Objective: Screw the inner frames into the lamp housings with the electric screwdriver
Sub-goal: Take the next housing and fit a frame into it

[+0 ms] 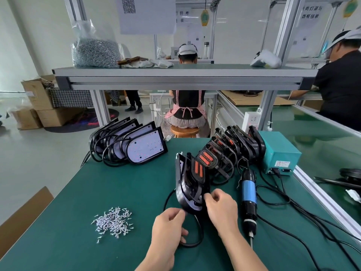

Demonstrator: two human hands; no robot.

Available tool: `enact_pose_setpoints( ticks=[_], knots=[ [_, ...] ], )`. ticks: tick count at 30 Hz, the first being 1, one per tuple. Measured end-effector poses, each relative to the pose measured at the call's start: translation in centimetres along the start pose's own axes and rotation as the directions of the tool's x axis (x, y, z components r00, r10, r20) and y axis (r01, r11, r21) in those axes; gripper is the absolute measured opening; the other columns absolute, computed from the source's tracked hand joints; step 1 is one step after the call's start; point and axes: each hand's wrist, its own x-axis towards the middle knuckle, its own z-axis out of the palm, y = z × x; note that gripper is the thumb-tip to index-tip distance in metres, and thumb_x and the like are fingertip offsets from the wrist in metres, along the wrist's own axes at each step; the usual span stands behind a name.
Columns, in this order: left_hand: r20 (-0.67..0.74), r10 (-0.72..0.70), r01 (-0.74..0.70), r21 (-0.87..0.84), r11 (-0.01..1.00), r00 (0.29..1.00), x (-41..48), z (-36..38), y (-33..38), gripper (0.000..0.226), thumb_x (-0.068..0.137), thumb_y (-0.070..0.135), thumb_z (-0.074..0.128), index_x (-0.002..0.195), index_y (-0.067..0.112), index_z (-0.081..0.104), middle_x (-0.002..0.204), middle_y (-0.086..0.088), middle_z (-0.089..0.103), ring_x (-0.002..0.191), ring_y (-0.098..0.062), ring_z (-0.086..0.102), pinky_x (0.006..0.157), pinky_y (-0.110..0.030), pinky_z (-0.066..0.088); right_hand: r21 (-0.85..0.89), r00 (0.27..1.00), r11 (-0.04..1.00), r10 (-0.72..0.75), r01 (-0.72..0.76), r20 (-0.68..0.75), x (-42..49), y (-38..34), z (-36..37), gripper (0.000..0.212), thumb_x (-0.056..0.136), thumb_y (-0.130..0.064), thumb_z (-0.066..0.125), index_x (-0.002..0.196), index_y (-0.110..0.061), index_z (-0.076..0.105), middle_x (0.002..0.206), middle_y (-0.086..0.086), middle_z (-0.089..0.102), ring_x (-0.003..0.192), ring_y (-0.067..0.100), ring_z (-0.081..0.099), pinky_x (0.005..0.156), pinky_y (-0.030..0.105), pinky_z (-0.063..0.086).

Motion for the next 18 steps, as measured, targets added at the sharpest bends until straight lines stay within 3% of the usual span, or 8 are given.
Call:
enact_pose_setpoints(
  ticks=[2, 4, 5, 7, 9, 12, 14, 18],
  knots=[
    [-0.094, 0.163, -0.137, 0.235, 0.962, 0.982, 0.1, -0.4, -0.2, 0.010, 0.095, 0.024, 0.066, 0.087, 0.019, 0.067, 0.115, 0.000, 0.047, 0.087, -0.017, 0.058, 0.070, -0.022, 0.044, -0.073, 0.998, 0.996, -0.041, 0.043, 0.037, 0.0, 0.0, -0.2, 0.027, 0.087, -0.027, 0.061, 0.068, -0.011, 0.051, 0.061, 0.002, 0.054, 0.063, 0.023, 0.046, 0.055, 0.034, 0.035],
    [-0.195, 0.341, -0.255, 0.365, 0.895, 0.920, 0.3, -0.9, 0.1, 0.012, 0.094, 0.024, 0.067, 0.085, 0.021, 0.059, 0.122, 0.002, 0.034, 0.110, -0.017, 0.040, 0.092, -0.025, 0.032, -0.100, 0.996, 0.991, -0.084, 0.086, 0.023, -0.3, 0.2, -0.2, 0.026, 0.086, -0.028, 0.062, 0.068, -0.013, 0.050, 0.060, 0.003, 0.054, 0.061, 0.023, 0.046, 0.053, 0.032, 0.034],
    [-0.224, 0.390, -0.298, 0.354, 0.887, 0.893, 0.7, -1.1, 0.5, 0.013, 0.094, 0.024, 0.066, 0.086, 0.022, 0.057, 0.123, 0.002, 0.036, 0.112, -0.017, 0.039, 0.095, -0.027, 0.030, -0.099, 0.995, 0.990, -0.099, 0.099, 0.006, -0.4, 0.3, -0.1, 0.026, 0.086, -0.028, 0.062, 0.068, -0.014, 0.049, 0.059, 0.003, 0.054, 0.060, 0.022, 0.044, 0.052, 0.032, 0.034],
    [-0.211, 0.399, -0.343, 0.257, 0.904, 0.893, 1.5, -1.3, 1.5, 0.008, 0.096, 0.029, 0.062, 0.095, 0.026, 0.055, 0.116, 0.004, 0.052, 0.103, -0.013, 0.052, 0.088, -0.029, 0.037, -0.091, 0.993, 0.990, -0.114, 0.112, -0.022, -0.6, 0.5, 0.0, 0.025, 0.085, -0.028, 0.061, 0.068, -0.015, 0.048, 0.059, 0.002, 0.054, 0.059, 0.020, 0.044, 0.052, 0.032, 0.035],
    [-0.129, 0.370, -0.345, 0.177, 0.922, 0.920, 2.4, -1.3, 2.5, 0.018, 0.097, 0.040, 0.059, 0.112, 0.034, 0.051, 0.099, 0.008, 0.064, 0.086, 0.001, 0.059, 0.075, -0.024, 0.041, -0.080, 0.993, 0.991, -0.111, 0.108, -0.037, -0.7, 0.5, 0.2, 0.024, 0.086, -0.029, 0.061, 0.068, -0.017, 0.049, 0.059, 0.000, 0.054, 0.058, 0.018, 0.046, 0.053, 0.032, 0.037],
    [-0.016, 0.376, -0.364, 0.216, 0.906, 0.927, 4.0, -1.2, 3.1, 0.036, 0.095, 0.048, 0.059, 0.126, 0.055, 0.043, 0.084, 0.008, 0.067, 0.075, 0.009, 0.058, 0.065, -0.016, 0.041, -0.066, 0.990, 0.989, -0.133, 0.130, -0.040, -0.9, 0.6, 0.4, 0.016, 0.089, -0.031, 0.063, 0.075, -0.024, 0.057, 0.059, -0.003, 0.056, 0.061, 0.015, 0.054, 0.057, 0.033, 0.044],
    [0.026, 0.341, -0.339, 0.207, 0.918, 0.940, 4.9, -1.2, 2.6, 0.038, 0.095, 0.047, 0.059, 0.129, 0.057, 0.046, 0.078, 0.009, 0.062, 0.066, 0.007, 0.055, 0.060, -0.011, 0.042, -0.042, 0.986, 0.987, -0.159, 0.157, -0.043, -0.9, 0.7, 0.4, 0.003, 0.091, -0.031, 0.065, 0.088, -0.029, 0.066, 0.058, -0.005, 0.057, 0.062, 0.013, 0.056, 0.062, 0.035, 0.050],
    [0.039, 0.404, -0.400, 0.248, 0.882, 0.914, 5.6, -1.2, 1.0, 0.050, 0.097, 0.031, 0.060, 0.141, 0.047, 0.044, 0.060, 0.017, 0.051, 0.060, -0.002, 0.049, 0.060, -0.014, 0.041, 0.018, 0.982, 0.982, -0.189, 0.190, -0.022, -0.5, 0.9, 0.2, 0.034, 0.094, -0.027, 0.063, 0.128, -0.032, 0.068, 0.057, -0.005, 0.054, 0.057, 0.008, 0.053, 0.055, 0.018, 0.040]
  ],
)
